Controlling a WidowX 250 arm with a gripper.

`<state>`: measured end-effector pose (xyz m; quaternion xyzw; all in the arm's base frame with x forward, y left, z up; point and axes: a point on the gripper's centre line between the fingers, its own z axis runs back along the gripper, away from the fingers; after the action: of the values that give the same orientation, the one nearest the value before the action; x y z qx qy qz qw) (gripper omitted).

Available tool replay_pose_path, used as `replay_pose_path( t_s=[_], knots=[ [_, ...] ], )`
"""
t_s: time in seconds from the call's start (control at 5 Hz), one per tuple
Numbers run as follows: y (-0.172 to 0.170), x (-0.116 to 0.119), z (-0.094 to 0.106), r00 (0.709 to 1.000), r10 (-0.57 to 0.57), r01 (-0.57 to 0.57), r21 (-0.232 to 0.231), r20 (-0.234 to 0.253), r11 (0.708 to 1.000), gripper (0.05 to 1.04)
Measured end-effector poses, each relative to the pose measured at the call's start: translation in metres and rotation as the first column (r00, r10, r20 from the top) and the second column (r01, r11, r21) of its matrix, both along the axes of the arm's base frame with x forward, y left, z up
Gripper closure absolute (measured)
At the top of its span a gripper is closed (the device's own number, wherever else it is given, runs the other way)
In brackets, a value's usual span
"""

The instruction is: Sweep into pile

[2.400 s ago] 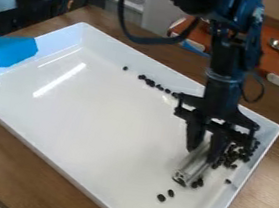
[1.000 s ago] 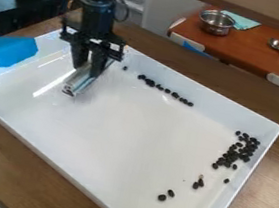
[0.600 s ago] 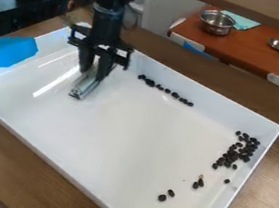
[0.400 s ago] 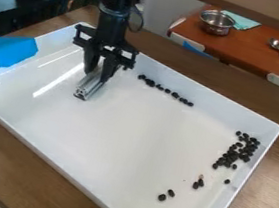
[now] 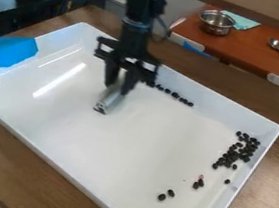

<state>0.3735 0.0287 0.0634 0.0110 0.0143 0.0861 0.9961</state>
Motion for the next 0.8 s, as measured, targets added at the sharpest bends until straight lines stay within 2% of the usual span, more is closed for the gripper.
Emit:
replay_pose_path(
  t_s=[0.8],
  knots=[
    [-0.084, -0.010, -0.001, 0.998, -0.060, 0.059, -0.054, -0.026, 0.997, 0.721]
  ],
)
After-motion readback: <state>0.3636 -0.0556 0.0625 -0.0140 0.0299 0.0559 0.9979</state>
